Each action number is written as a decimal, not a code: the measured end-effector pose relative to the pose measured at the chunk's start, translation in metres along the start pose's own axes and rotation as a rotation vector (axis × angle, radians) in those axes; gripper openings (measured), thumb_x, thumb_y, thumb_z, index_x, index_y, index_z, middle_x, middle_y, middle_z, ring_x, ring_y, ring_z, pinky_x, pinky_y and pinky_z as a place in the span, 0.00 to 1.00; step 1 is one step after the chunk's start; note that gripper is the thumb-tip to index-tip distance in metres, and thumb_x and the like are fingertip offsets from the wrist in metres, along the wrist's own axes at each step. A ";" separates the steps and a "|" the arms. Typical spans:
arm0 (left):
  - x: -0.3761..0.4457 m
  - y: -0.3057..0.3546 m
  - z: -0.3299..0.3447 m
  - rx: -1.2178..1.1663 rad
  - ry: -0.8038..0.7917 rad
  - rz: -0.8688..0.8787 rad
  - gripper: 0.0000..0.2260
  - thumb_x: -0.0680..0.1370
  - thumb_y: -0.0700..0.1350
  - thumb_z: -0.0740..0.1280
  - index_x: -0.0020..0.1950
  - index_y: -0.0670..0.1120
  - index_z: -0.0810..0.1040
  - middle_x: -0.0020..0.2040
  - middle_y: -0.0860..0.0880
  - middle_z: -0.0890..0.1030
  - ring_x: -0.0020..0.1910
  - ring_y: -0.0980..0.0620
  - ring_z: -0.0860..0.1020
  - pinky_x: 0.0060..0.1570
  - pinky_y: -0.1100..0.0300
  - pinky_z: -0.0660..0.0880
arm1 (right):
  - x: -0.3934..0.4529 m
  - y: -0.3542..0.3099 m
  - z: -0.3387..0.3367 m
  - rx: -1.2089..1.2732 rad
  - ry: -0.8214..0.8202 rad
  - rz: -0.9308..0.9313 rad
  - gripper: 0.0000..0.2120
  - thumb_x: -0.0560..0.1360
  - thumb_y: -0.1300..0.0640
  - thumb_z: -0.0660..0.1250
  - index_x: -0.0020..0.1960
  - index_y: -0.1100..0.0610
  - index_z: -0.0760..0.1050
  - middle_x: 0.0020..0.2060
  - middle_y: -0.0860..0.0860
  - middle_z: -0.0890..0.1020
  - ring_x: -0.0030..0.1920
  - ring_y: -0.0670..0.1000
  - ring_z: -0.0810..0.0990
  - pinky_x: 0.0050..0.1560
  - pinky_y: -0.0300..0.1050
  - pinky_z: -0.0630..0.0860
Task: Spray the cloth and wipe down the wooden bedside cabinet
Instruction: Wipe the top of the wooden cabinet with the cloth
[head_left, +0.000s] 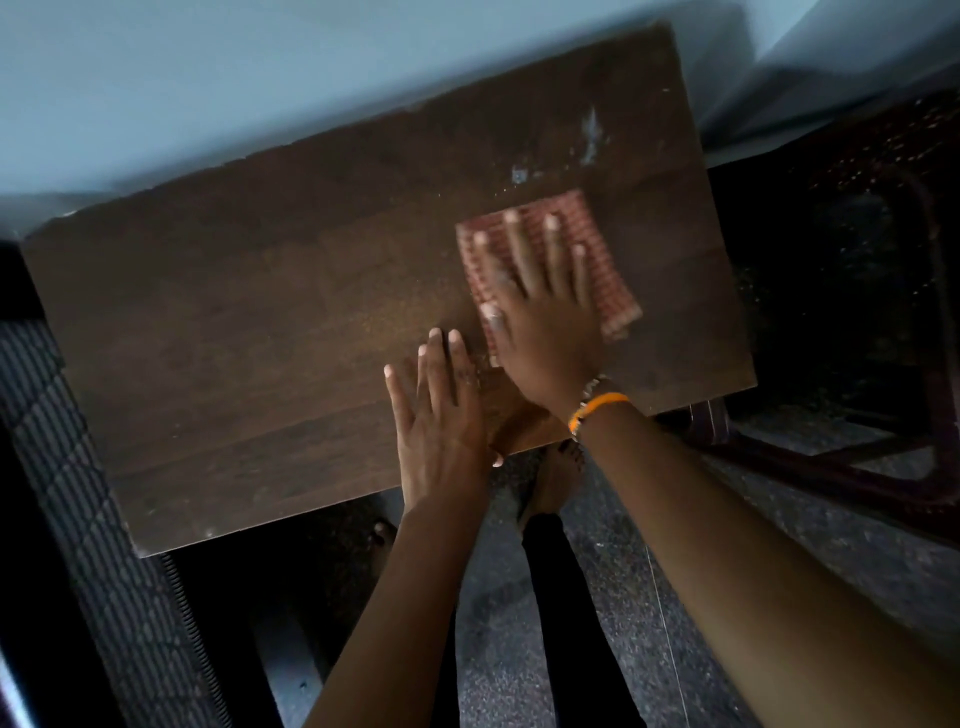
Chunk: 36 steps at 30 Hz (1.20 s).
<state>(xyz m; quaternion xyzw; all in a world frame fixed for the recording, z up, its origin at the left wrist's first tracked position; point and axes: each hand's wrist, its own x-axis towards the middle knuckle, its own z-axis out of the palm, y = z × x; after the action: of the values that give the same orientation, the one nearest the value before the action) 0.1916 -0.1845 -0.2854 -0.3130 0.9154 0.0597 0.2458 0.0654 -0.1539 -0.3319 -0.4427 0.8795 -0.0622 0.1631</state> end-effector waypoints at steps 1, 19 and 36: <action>-0.001 0.001 0.002 -0.009 0.016 -0.005 0.53 0.56 0.52 0.80 0.73 0.34 0.59 0.72 0.34 0.62 0.71 0.39 0.64 0.68 0.41 0.48 | 0.013 -0.009 -0.001 -0.003 -0.015 -0.072 0.28 0.77 0.49 0.50 0.76 0.49 0.51 0.77 0.53 0.52 0.76 0.62 0.46 0.73 0.59 0.41; 0.001 0.042 0.000 0.010 -0.007 0.012 0.48 0.52 0.44 0.83 0.68 0.33 0.68 0.69 0.32 0.67 0.66 0.37 0.72 0.72 0.42 0.47 | 0.105 0.133 -0.052 -0.054 0.137 0.193 0.28 0.76 0.49 0.52 0.75 0.44 0.50 0.77 0.48 0.51 0.76 0.58 0.50 0.74 0.60 0.51; -0.001 0.044 0.000 0.026 -0.006 -0.003 0.51 0.52 0.46 0.82 0.70 0.34 0.65 0.71 0.33 0.65 0.66 0.38 0.71 0.67 0.39 0.48 | -0.088 0.121 -0.013 -0.012 0.005 0.293 0.27 0.78 0.46 0.49 0.76 0.47 0.49 0.77 0.53 0.50 0.76 0.62 0.47 0.73 0.66 0.50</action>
<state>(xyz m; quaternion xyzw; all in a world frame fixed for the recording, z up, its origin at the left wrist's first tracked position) 0.1656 -0.1487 -0.2866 -0.3110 0.9149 0.0482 0.2529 0.0184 -0.0112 -0.3298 -0.3103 0.9355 -0.0336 0.1657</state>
